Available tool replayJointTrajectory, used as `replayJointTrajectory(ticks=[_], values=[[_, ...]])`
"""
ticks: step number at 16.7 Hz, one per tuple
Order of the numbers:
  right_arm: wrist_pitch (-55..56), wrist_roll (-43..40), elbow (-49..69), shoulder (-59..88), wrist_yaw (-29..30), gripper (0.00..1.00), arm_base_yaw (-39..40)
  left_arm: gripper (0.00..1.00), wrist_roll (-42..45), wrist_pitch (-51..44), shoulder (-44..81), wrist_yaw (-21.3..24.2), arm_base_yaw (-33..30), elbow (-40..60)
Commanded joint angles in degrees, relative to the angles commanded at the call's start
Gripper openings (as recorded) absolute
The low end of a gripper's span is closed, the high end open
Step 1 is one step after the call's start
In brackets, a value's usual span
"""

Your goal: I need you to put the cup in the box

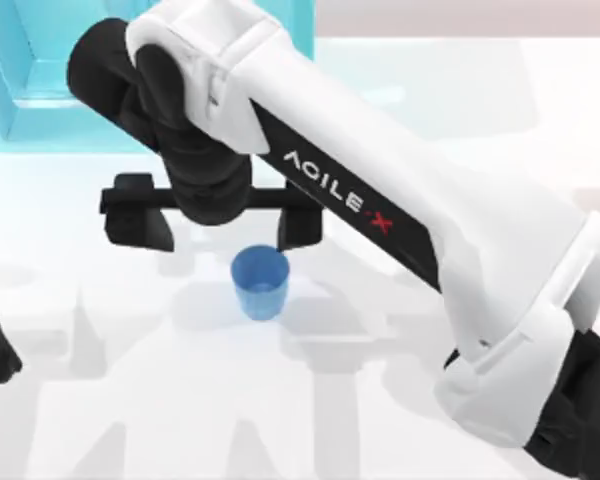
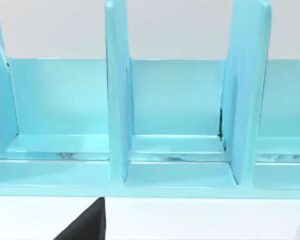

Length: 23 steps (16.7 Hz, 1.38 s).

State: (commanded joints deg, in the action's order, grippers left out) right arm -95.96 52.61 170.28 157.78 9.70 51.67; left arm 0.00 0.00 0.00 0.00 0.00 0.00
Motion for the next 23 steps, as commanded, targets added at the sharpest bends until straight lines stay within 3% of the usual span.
replayJointTrajectory(ticks=[8,14,23], values=[[-4.28,-1.19,24.92,19.71,0.17,1.0,-1.16,1.0,0.0,0.0,0.0,0.0,0.0,0.0],[-4.75,-1.4,27.89,22.52,0.19,1.0,-1.38,1.0,0.0,0.0,0.0,0.0,0.0,0.0],[-4.75,-1.4,27.89,22.52,0.19,0.32,-1.38,1.0,0.0,0.0,0.0,0.0,0.0,0.0]])
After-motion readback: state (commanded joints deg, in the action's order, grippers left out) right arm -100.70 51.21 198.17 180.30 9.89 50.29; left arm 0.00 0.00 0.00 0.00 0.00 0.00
